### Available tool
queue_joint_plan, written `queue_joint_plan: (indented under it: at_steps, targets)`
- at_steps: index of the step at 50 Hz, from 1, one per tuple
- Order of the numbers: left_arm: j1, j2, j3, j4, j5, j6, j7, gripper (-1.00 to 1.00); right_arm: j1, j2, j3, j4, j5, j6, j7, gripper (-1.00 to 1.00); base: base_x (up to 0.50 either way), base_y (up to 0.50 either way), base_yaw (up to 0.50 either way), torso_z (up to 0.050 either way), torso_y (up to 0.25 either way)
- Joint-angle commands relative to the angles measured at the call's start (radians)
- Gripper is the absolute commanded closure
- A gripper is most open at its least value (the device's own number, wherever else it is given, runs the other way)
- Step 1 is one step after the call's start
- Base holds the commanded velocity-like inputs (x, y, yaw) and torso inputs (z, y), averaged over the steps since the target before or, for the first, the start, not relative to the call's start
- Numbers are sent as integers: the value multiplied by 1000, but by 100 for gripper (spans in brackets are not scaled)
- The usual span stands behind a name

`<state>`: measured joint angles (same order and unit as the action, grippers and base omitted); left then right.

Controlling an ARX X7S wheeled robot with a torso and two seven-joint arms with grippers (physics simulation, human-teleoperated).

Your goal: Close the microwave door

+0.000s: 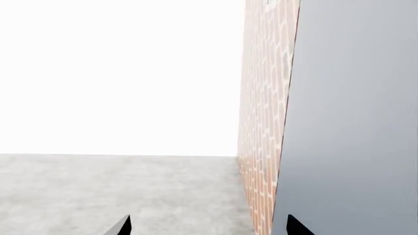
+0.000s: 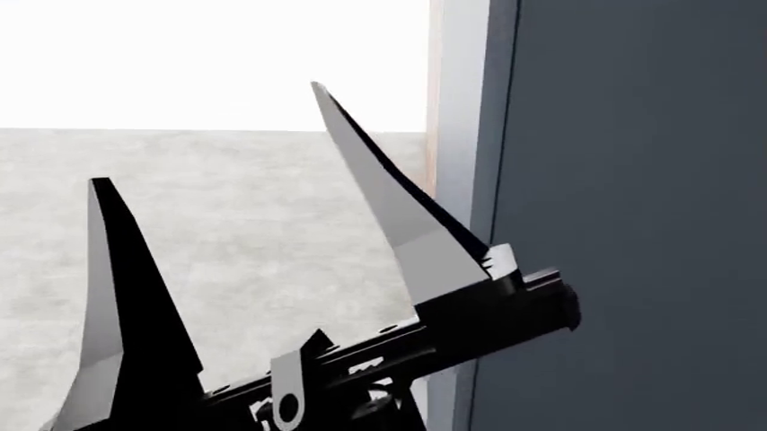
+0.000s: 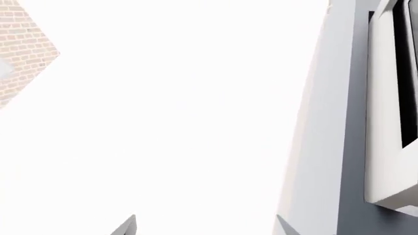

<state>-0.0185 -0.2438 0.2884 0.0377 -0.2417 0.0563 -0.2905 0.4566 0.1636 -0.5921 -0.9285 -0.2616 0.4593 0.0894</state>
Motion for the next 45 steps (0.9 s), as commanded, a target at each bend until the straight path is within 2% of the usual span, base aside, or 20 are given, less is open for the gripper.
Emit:
queue_joint_plan:
  at_steps: [1,8,27,45]
  targets:
    - [-1,-5,3,28,-10,-23,-11,-100,93,-35,1,-11,16,95,-46,-100,0,0,0,0,0]
    - [-4,-9,8,51,-13,-46,-21,-100,183,-51,8,-4,10,163,-74,-100,0,0,0,0,0]
    - [-3,-14,13,32,-19,-18,-18,-100,263,-64,-15,-9,15,225,-86,-100,0,0,0,0,0]
    - [-8,-17,19,22,-23,-9,-21,-100,372,-81,16,6,41,271,-90,-100,0,0,0,0,0]
